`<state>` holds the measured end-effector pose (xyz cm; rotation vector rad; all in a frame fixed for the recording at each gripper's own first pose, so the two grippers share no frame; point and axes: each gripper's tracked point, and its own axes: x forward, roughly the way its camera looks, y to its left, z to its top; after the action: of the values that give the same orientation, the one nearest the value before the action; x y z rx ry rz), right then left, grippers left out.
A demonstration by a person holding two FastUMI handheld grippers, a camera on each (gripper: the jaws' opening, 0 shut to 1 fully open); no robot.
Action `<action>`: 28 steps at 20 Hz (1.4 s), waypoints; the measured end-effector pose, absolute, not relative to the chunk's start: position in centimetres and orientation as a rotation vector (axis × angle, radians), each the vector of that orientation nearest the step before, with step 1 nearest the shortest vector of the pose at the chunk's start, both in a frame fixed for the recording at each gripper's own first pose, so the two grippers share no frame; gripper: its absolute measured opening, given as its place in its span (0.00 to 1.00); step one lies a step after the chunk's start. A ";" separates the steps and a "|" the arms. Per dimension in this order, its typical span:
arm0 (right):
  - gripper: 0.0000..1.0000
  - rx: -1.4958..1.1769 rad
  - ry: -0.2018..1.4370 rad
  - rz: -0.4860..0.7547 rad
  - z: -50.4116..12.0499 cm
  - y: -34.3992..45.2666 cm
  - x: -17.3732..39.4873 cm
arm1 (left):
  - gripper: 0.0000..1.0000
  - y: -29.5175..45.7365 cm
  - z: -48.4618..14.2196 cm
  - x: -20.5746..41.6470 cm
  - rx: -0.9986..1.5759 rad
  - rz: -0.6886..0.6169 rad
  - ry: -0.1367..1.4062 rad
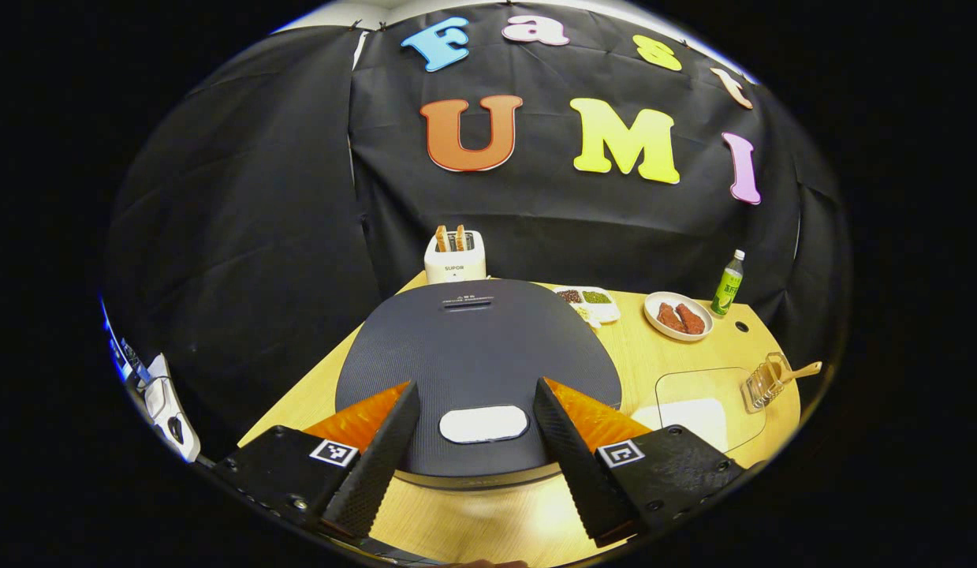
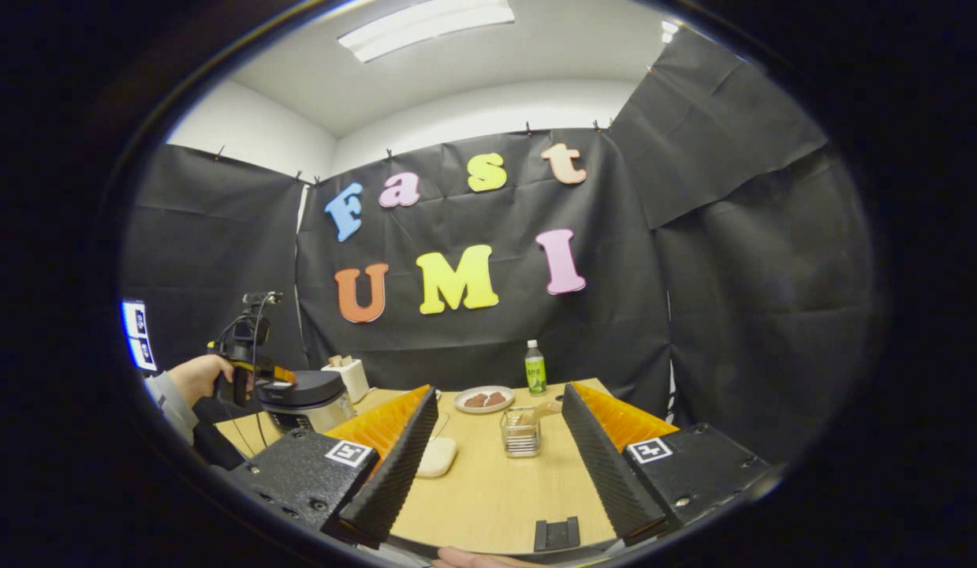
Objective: Close the left gripper, press the button to open the rice cooker; take a wooden spoon from the chopstick holder with the right hand, scoop a spoonful of rice and pour it into the rice cooker, then put the wooden spoon back into the chopstick holder.
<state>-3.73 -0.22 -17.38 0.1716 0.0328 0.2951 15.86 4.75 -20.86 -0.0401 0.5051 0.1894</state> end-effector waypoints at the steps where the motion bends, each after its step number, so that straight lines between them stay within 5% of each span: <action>1: 1.00 0.171 0.031 0.298 -17.4 -0.1 -3.8 | 0.95 4.7 -20.8 15.4 -0.041 0.189 0.507; 6: 1.00 0.145 0.019 0.304 -17.2 0.6 -4.3 | 0.95 3.7 -21.8 13.5 -0.038 0.185 0.503; 7: 0.92 0.133 0.014 0.303 -17.2 0.7 -4.5 | 0.95 3.6 -22.2 13.1 -0.043 0.185 0.513; 9: 1.00 0.104 0.009 0.279 -17.1 0.6 -4.6 | 0.96 3.3 -22.6 12.7 -0.018 0.181 0.511; 12: 1.00 0.066 0.007 0.236 -16.1 0.8 -4.4 | 0.96 3.5 -22.4 12.8 -0.031 0.185 0.474; 13: 0.92 0.058 -0.002 0.231 -15.4 1.2 -4.4 | 0.96 3.4 -22.2 12.8 -0.027 0.187 0.456; 16: 1.00 0.018 -0.039 0.210 -13.3 2.4 -3.7 | 0.95 3.4 -22.2 12.2 -0.024 0.195 0.432; 17: 0.92 0.009 -0.046 0.205 -12.9 3.0 -3.5 | 0.95 3.7 -22.4 11.6 -0.008 0.221 0.429; 19: 1.00 0.009 -0.033 0.209 -13.1 4.3 -3.1 | 0.93 2.9 -23.0 10.5 -0.026 0.207 0.428; 28: 1.00 0.038 0.072 0.213 -15.0 5.5 -1.3 | 0.94 -2.5 -16.1 2.3 -0.066 0.095 0.210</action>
<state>-1.30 5.48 -14.98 0.0375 0.0722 0.2127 2.27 -2.51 -16.07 -0.0657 0.2104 0.0946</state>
